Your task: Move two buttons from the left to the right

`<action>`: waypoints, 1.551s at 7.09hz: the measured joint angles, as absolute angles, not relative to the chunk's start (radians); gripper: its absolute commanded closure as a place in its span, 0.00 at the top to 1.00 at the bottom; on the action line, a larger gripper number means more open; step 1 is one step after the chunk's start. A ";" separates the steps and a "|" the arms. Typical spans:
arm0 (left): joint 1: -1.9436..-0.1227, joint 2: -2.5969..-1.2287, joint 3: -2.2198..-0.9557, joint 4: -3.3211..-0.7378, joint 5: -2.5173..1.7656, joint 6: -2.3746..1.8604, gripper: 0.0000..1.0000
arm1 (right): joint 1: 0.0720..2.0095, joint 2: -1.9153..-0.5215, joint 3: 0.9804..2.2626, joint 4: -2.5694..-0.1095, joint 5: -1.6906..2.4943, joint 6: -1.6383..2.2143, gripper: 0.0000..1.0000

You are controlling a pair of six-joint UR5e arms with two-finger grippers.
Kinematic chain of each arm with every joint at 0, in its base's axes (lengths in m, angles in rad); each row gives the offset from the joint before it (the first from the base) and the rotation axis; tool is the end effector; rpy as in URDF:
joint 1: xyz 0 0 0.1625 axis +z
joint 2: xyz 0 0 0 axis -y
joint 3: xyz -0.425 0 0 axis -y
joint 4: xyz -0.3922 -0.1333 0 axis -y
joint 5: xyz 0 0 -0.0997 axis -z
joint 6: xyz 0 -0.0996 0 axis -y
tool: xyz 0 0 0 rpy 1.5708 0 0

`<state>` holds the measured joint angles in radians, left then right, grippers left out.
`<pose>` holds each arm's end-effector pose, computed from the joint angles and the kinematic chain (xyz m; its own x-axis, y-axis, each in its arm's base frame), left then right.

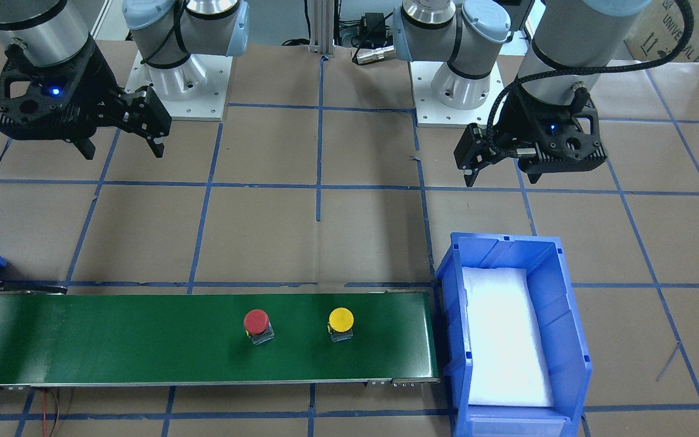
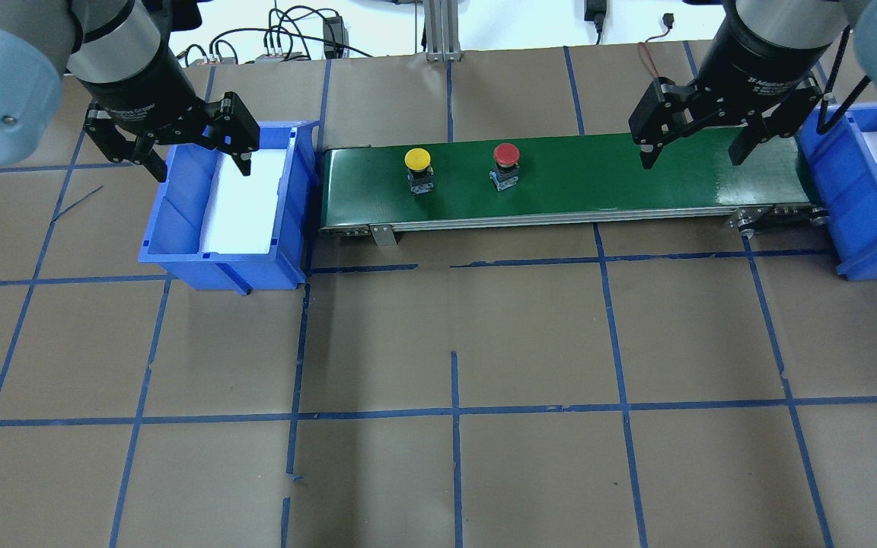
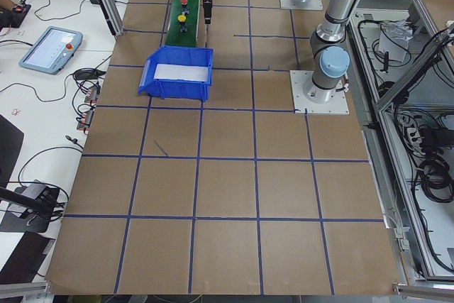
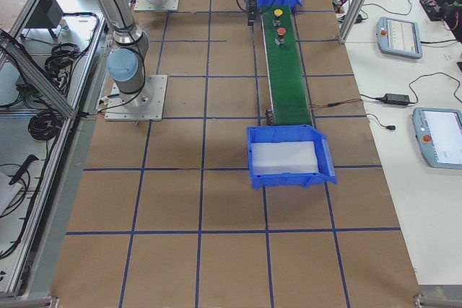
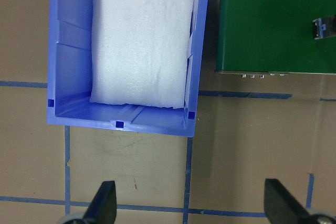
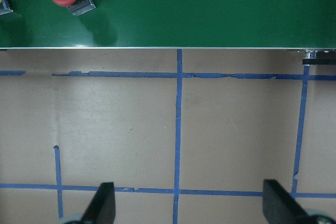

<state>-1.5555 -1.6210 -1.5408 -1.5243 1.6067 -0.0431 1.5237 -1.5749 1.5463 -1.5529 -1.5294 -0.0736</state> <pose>-0.1218 -0.5177 0.4822 -0.9976 -0.0593 -0.0347 -0.0583 0.9979 -0.0278 0.1142 -0.4970 0.5003 -0.9988 -0.0270 -0.0405 -0.0264 0.9996 -0.0137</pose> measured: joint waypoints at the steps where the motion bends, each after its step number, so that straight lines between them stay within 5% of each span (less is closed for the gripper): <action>1: -1.555 -1.620 -1.539 -1.535 1.608 -0.043 1.00 | 1.524 -1.574 1.547 -1.553 -1.529 -0.074 1.00; 11: -1.552 -1.620 -1.543 -1.539 1.606 -0.049 1.00 | 1.522 -1.578 1.547 -1.551 -1.529 -0.075 1.00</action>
<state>-1.5524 -1.6199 -1.5435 -1.5395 1.6061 -0.0491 1.5216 -1.5784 1.5465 -1.5510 -1.5294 -0.0752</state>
